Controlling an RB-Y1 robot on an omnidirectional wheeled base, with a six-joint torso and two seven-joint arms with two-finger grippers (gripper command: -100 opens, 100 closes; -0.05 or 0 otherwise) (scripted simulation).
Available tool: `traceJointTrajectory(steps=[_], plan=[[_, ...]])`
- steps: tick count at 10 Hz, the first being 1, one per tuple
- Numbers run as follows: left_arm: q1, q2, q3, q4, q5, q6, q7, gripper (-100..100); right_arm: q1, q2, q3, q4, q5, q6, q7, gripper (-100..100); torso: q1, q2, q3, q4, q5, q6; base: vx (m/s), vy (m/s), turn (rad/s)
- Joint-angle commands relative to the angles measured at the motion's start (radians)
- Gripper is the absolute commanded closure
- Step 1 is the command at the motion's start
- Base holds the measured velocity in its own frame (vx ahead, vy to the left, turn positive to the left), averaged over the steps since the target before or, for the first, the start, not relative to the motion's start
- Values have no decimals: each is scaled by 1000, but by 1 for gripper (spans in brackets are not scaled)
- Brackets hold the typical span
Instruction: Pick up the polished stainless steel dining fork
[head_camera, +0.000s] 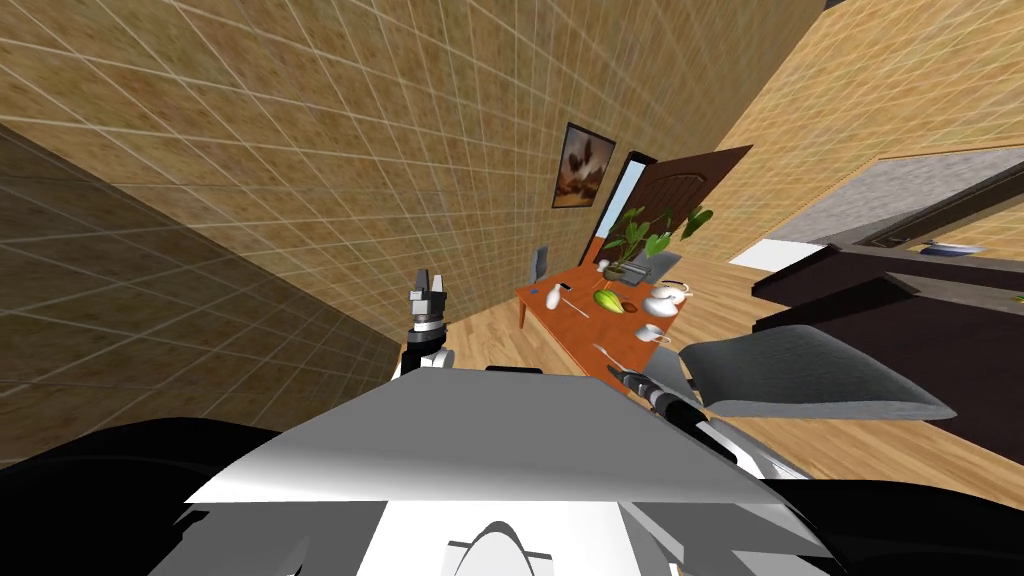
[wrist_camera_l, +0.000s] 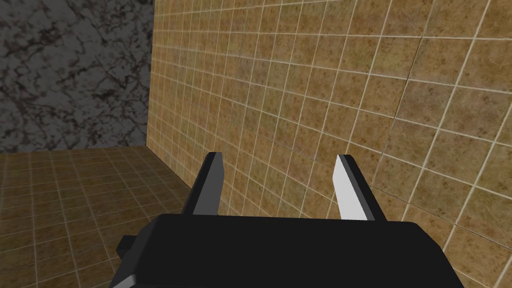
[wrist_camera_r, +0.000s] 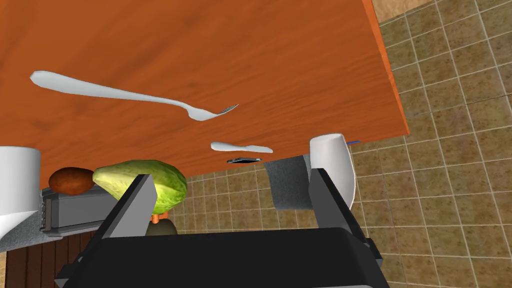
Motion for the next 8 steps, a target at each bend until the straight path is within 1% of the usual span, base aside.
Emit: traceJointTrajectory(steps=[1,2,3,4,5,6,7,8], plan=[[0,0,0,0,0,0,0,0,-4,8,2,35,4,-14,14,-100,0,0,0,0,0,0,57,18,-41],[0,0,0,0,0,0,0,0,14,-12,31,71,13,-3,22,-100,0,4,2,1,0,0,115,41,158],[0,0,0,0,0,0,0,0,14,-12,31,82,13,-3,22,-100,1,2,1,1,0,-1,132,18,112],[0,0,0,0,0,0,0,0,14,-12,31,82,13,-3,22,-100,0,1,1,0,0,0,57,2,14],[0,0,0,0,0,0,0,0,32,-31,61,115,22,8,29,-100,-1,4,2,1,0,0,121,29,194],[0,0,0,0,0,0,0,0,32,-31,61,126,22,8,29,-100,0,2,1,1,0,-1,121,14,102],[0,0,0,0,0,0,0,0,49,-46,91,167,30,18,36,-100,0,2,1,0,0,0,149,34,186],[0,0,0,0,0,0,0,0,49,-46,91,167,30,18,36,-100,1,0,0,0,0,-1,132,25,87]])
